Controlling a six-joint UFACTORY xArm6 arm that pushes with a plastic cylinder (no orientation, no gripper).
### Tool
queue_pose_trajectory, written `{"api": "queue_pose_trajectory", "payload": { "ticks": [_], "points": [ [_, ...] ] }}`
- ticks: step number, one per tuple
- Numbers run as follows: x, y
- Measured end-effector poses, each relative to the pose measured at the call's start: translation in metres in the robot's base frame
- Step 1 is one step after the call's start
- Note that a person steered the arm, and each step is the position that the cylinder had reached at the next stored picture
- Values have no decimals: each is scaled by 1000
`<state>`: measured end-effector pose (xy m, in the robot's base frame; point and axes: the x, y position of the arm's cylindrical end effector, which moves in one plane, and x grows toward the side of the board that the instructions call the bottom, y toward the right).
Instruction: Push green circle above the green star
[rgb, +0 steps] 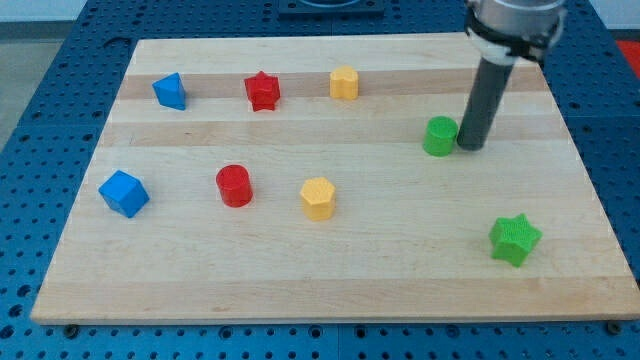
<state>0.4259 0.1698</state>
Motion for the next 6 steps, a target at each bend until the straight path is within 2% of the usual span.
{"api": "queue_pose_trajectory", "payload": {
  "ticks": [1, 3, 4, 5, 6],
  "points": [
    [-12, 1],
    [-79, -8],
    [-63, -29],
    [-3, -29],
    [31, -6]
  ]
}}
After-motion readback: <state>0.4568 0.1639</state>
